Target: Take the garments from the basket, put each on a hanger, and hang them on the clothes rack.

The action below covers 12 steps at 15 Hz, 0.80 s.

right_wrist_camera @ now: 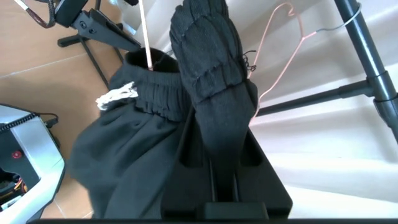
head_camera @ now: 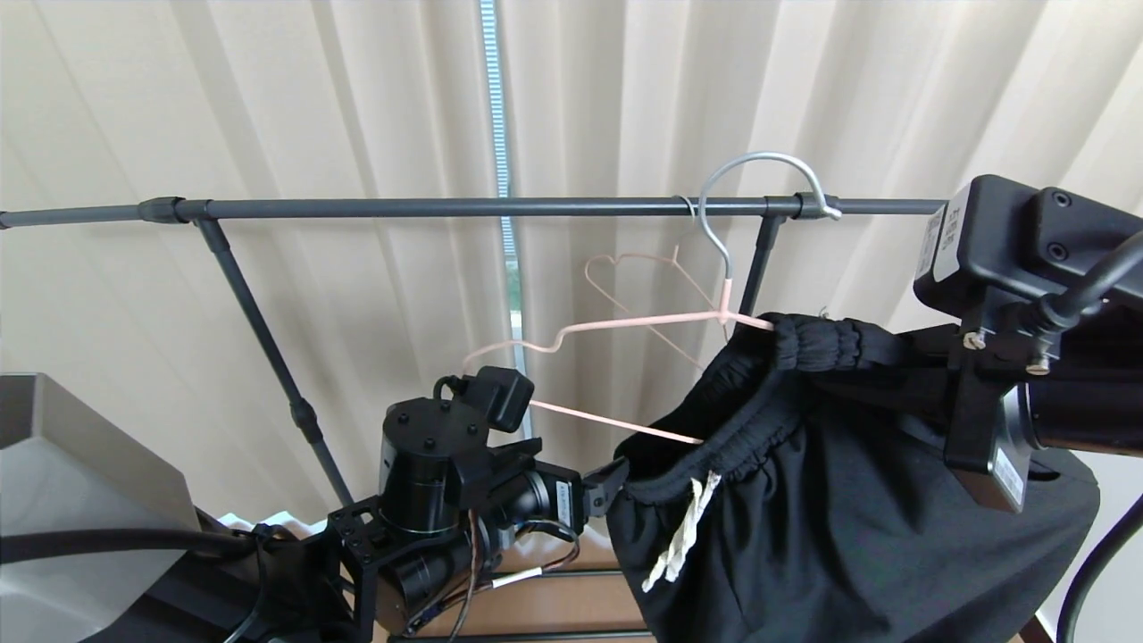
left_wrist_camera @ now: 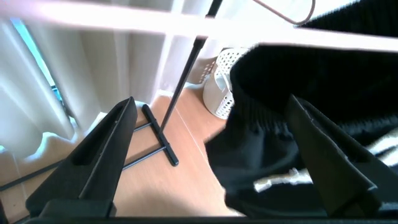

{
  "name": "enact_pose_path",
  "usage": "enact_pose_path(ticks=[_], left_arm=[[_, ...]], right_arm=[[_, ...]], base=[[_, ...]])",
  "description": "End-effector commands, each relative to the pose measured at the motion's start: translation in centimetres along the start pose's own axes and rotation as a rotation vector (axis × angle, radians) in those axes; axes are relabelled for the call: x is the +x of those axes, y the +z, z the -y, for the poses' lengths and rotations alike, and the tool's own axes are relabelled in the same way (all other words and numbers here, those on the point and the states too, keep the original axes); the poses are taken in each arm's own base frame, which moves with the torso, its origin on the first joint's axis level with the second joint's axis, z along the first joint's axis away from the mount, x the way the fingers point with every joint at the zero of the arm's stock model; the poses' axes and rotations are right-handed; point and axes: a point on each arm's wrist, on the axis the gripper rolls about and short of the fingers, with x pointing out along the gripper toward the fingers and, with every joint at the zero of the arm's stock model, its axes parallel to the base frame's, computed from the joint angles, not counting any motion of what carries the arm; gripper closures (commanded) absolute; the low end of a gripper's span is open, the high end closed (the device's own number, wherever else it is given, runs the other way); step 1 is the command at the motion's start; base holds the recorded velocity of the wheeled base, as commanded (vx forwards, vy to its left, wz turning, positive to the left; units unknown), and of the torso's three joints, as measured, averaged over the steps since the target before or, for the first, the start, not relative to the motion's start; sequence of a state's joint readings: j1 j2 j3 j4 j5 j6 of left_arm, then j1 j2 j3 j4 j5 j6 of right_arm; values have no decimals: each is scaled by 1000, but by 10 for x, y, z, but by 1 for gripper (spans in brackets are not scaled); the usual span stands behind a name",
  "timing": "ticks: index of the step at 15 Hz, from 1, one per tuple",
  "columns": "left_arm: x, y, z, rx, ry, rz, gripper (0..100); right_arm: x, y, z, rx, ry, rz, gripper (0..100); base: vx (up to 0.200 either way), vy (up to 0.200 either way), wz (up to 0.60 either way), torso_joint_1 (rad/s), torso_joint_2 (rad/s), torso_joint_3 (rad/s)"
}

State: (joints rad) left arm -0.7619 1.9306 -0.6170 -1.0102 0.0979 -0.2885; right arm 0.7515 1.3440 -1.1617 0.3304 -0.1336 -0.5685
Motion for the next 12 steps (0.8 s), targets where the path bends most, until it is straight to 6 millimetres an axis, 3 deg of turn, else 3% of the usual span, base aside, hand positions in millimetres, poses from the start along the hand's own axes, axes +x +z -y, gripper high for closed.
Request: enact_pose_path(ticks=[1,4,12], left_arm=[[1,1,0,0,0,3,0],[-2,4,-1,-3,4,13,0],[2,-26,7,60,-19,-90,0]], right_arm=[[-1,-2,-2,-3,7,-6,100],[2,-4,-6,-11,22,-11,100],[-9,6,-12,-1,30,73,100]], base=[[0,0,0,0,0,0],[0,0,0,0,0,0],[0,0,0,0,0,0]])
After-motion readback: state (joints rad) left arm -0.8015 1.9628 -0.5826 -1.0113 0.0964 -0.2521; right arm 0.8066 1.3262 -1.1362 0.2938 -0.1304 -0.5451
